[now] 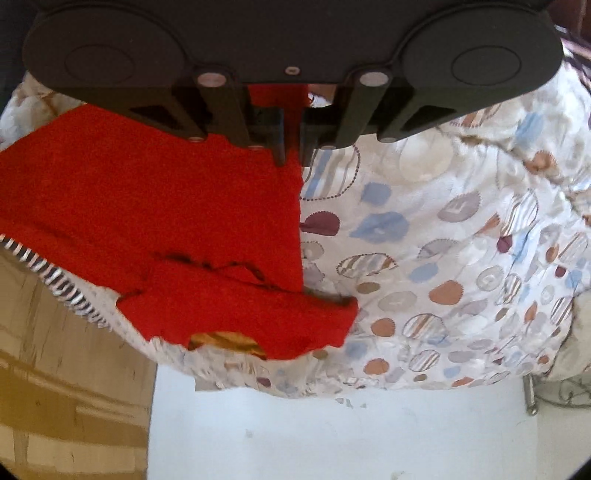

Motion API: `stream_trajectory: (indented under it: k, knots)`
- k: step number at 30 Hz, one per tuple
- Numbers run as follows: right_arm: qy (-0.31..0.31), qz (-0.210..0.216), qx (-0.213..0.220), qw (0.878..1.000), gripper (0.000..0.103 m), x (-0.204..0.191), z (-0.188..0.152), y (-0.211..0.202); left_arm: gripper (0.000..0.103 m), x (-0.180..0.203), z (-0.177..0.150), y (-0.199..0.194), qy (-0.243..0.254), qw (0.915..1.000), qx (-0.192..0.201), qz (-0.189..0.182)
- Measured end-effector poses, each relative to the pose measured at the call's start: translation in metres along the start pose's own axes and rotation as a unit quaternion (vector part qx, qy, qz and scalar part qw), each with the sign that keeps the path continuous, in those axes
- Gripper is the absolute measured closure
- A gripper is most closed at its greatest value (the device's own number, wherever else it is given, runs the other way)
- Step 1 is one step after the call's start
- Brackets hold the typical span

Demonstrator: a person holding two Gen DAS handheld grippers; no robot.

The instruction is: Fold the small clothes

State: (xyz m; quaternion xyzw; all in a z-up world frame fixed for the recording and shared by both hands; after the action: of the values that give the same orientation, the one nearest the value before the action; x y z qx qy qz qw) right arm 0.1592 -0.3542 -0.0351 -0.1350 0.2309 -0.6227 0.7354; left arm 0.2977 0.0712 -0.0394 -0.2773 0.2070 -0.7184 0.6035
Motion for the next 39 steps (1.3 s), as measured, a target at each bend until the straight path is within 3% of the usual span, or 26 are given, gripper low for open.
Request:
stream_trajectory:
  k: [6, 10, 19, 22, 24, 25, 26, 27, 29, 32, 34, 39]
  knots:
    - [-0.023, -0.002, -0.022, 0.999, 0.097, -0.022, -0.025, -0.035, 0.097, -0.005, -0.03, -0.032, -0.037, 0.9991, -0.018, -0.012]
    - [-0.034, -0.019, -0.039, 0.998, 0.097, -0.027, -0.049, -0.042, 0.097, -0.005, -0.055, -0.033, -0.029, 0.9992, -0.027, -0.003]
    - [-0.062, -0.047, -0.057, 0.995, 0.09, -0.031, -0.068, -0.017, 0.093, -0.001, -0.049, -0.022, -0.054, 0.9978, -0.037, 0.014]
    - [-0.097, -0.051, -0.065, 0.992, 0.069, -0.039, -0.074, -0.015, 0.088, -0.004, -0.05, -0.019, -0.065, 0.9963, -0.053, 0.017]
    - [-0.117, -0.046, -0.062, 0.99, 0.037, -0.044, -0.076, -0.017, 0.071, -0.007, -0.051, -0.019, -0.076, 0.9952, -0.06, 0.014]
    - [-0.132, -0.046, -0.059, 0.988, 0.032, -0.048, -0.077, -0.018, 0.064, -0.007, -0.052, -0.02, -0.08, 0.9949, -0.06, 0.014]
    - [-0.149, -0.05, -0.056, 0.986, 0.023, -0.052, -0.077, -0.02, 0.05, -0.008, -0.052, -0.022, -0.082, 0.9949, -0.056, 0.016]
    - [-0.178, -0.058, -0.053, 0.981, 0.015, -0.058, -0.078, -0.022, 0.036, -0.009, -0.053, -0.023, -0.082, 0.9951, -0.051, 0.019]
    - [-0.236, -0.07, -0.048, 0.968, 0.008, -0.072, -0.082, -0.025, 0.022, -0.008, -0.052, -0.027, -0.076, 0.9961, -0.036, 0.027]
    - [-0.322, -0.079, -0.05, 0.942, 0.002, -0.093, -0.091, -0.025, 0.009, -0.004, -0.05, -0.032, -0.058, 0.9975, -0.012, 0.04]
    - [-0.374, -0.081, -0.053, 0.922, 0.001, -0.107, -0.101, -0.022, 0.002, -0.002, -0.048, -0.035, -0.051, 0.9975, 0.003, 0.049]
    - [-0.481, -0.133, -0.091, 0.862, 0.001, -0.125, -0.126, 0.007, 0.001, 0.005, -0.046, -0.036, -0.041, 0.998, 0.018, 0.044]
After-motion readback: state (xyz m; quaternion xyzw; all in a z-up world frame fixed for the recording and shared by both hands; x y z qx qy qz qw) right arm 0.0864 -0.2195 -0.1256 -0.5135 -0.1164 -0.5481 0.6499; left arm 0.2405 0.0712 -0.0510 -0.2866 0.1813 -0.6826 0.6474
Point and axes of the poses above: each gripper's, at about its wrist camera, not at the fingertips, and y roughly the way its jaws point, x to its right, z to its top, the point moved 5 cm from there along y, roughly the way its jaws point, and after that the axes turned 9 degrees about -y, right-handed, at the moved point
